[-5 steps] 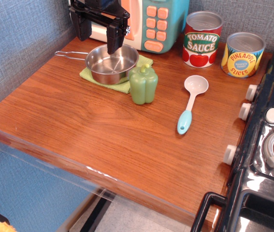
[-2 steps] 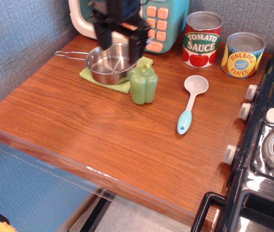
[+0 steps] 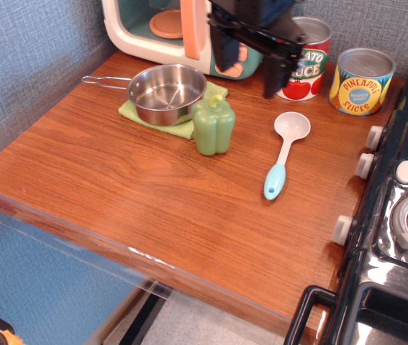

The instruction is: Put the spoon on the left bottom corner of the table.

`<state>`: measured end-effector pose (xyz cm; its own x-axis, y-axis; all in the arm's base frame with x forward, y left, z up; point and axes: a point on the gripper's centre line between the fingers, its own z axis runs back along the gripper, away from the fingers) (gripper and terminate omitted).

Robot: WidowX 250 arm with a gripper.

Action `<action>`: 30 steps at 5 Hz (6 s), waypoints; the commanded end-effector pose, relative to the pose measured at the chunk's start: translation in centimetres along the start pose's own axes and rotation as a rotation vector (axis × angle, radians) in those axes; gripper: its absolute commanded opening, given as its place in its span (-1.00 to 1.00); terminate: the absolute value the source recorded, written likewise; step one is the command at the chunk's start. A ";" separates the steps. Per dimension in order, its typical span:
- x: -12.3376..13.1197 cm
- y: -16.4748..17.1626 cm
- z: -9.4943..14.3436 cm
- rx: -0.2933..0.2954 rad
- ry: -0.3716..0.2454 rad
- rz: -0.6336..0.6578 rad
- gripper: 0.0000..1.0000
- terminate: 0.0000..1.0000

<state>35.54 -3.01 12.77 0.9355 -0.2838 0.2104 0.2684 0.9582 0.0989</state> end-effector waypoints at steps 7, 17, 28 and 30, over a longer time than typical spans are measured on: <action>-2.3 -4.0 -10.0 -0.005 0.087 0.360 1.00 -1.00; -9.6 4.7 4.5 0.037 -0.086 0.209 -1.00 -1.00; -17.2 14.3 -4.7 0.052 0.243 0.294 1.00 -1.00; -10.4 9.4 -1.1 0.007 0.068 0.125 1.00 -1.00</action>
<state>29.80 8.26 8.44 0.9787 -0.1723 0.1119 0.1669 0.9843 0.0568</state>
